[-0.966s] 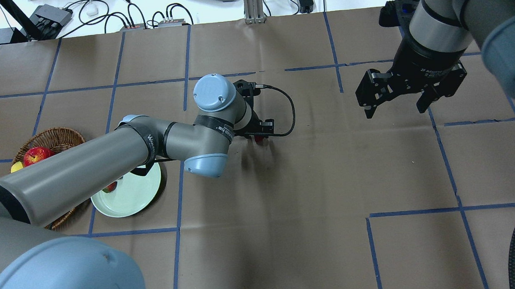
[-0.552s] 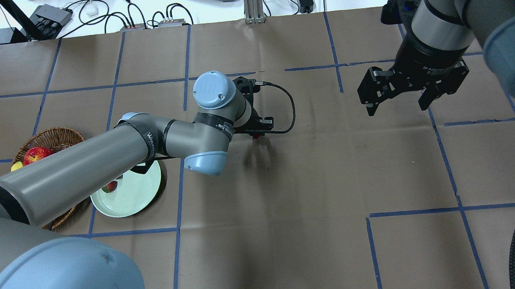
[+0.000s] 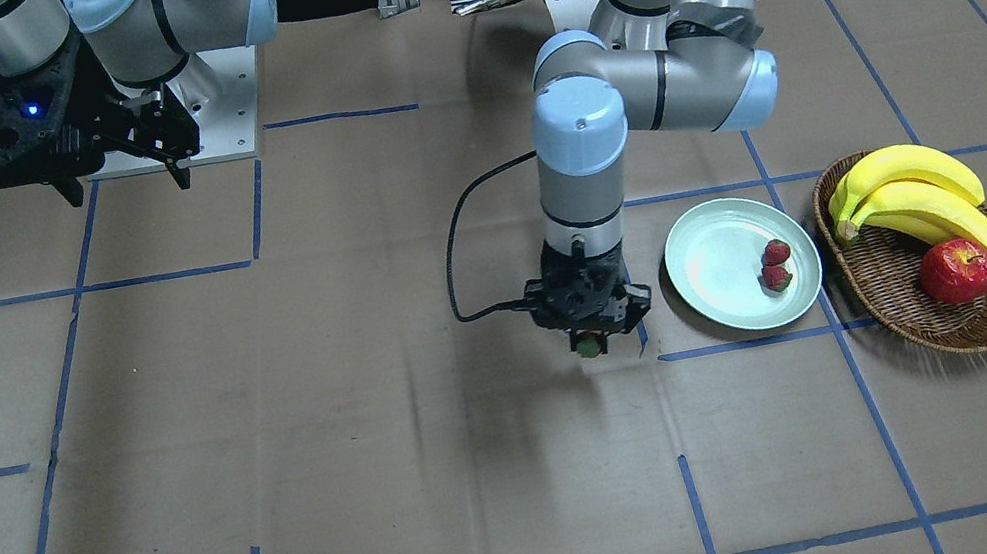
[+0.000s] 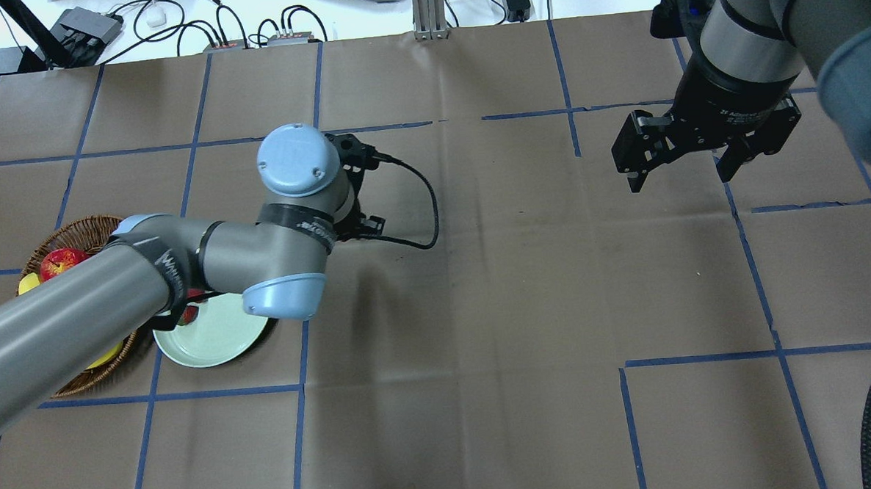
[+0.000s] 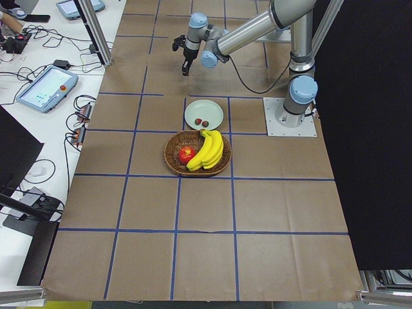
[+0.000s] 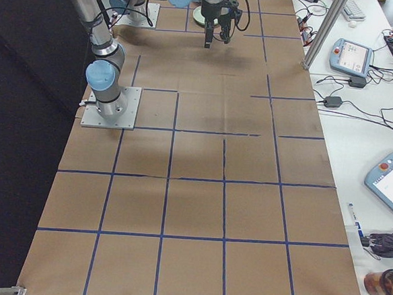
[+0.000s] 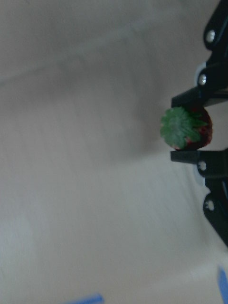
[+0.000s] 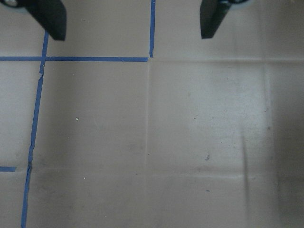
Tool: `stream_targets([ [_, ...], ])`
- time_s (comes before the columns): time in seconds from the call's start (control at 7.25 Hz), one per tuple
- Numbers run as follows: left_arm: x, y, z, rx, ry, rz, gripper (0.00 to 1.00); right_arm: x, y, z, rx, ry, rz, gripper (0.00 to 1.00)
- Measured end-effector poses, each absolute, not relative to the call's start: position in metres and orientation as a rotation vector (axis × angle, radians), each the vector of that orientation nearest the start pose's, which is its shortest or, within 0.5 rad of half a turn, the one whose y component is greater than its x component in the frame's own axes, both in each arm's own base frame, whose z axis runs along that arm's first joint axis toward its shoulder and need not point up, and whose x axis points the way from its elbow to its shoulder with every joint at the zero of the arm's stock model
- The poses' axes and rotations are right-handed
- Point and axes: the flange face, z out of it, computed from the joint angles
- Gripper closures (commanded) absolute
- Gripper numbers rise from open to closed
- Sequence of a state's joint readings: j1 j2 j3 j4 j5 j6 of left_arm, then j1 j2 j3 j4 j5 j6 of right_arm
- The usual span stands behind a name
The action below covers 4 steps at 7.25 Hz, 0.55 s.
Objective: Collect all strawberries into plate
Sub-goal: 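Grasp the strawberry with the left gripper, carry it onto the plate and release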
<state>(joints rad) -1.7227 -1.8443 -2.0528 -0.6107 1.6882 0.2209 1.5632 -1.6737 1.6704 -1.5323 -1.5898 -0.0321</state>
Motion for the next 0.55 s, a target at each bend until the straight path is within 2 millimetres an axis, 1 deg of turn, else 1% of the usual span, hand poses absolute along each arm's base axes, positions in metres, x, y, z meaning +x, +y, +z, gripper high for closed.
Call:
stream_targets([
  [0.14,-0.146,-0.472,0.227,0.593,2.915,-0.243,0.97,0.128,-0.446,0.483,-0.038,3.158,0.056,0.00],
  [0.28,-0.101,-0.456,0.222,0.638,2.896,-0.183,0.81,0.128,-0.446,0.483,-0.036,3.156,0.057,0.00],
  [0.41,-0.065,-0.445,0.213,0.653,2.893,-0.129,0.60,0.128,-0.446,0.483,-0.035,3.155,0.057,0.00],
  [0.55,-0.044,-0.437,0.206,0.651,2.898,-0.088,0.07,0.128,-0.446,0.484,-0.035,3.155,0.056,0.00],
])
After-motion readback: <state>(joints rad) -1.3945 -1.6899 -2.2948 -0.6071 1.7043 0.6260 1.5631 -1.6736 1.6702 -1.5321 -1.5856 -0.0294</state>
